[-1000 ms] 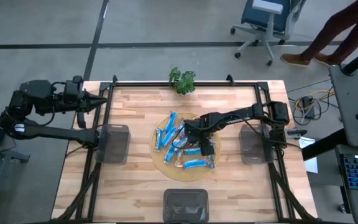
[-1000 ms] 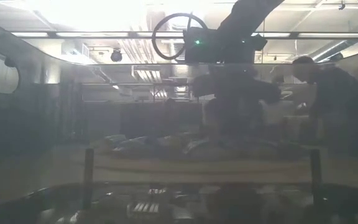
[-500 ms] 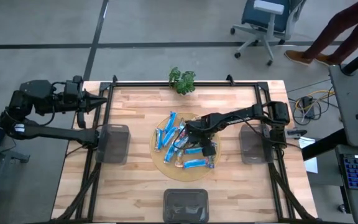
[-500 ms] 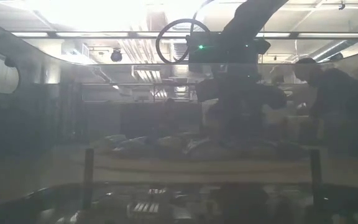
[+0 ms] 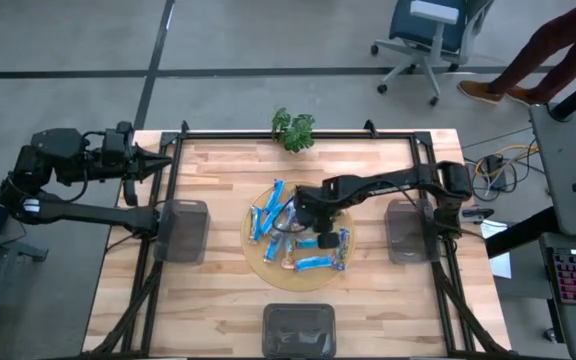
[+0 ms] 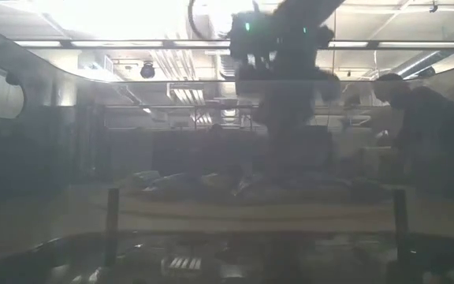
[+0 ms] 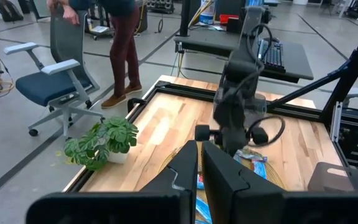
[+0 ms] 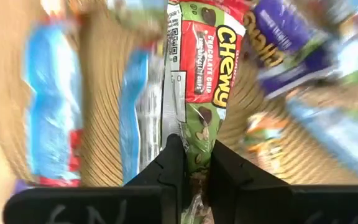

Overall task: Pick and place Granola Bars by type
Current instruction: Put the red granola bar into the top left bin

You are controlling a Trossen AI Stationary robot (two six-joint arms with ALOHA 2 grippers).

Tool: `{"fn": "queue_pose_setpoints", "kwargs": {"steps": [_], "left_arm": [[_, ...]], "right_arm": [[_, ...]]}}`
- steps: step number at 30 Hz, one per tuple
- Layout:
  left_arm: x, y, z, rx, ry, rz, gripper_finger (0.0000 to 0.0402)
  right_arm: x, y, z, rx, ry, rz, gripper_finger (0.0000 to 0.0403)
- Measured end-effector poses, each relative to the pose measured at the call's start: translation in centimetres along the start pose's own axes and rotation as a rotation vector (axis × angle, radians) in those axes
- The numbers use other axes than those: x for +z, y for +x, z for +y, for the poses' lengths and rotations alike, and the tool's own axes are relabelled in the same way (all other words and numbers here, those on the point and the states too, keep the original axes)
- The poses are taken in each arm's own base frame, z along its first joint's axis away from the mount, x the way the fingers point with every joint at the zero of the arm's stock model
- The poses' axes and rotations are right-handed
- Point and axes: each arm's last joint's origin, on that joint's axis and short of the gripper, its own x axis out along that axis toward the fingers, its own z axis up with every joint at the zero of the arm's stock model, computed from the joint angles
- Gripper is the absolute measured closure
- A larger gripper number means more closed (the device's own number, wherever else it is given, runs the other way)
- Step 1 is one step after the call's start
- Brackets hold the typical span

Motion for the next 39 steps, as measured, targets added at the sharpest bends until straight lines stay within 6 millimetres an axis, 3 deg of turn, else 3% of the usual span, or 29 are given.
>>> {"fn": "queue_pose_setpoints", "kwargs": {"steps": [7, 11, 21, 39], "left_arm": [[0.0, -0.1, 0.0, 0.0, 0.002, -0.005, 0.0397], [0.0, -0.4, 0.1, -0.002, 0.002, -0.021, 0.0397], [0.0, -1.8, 0.4, -0.009, -0.01, -0.096, 0.0397], [0.1, -1.5, 0.3, -0.008, 0.001, -0.097, 0.0397]], "right_arm": [[2.6, -4.8, 0.2, -0.026, 0.009, -0.163, 0.0365], [4.2, -6.5, 0.4, -0.003, 0.036, -0.282, 0.0365], [8.3, -8.4, 0.9, 0.075, 0.159, -0.724, 0.0365], [10.7, -11.7, 1.2, 0.139, 0.217, -1.037, 0.0365]]}}
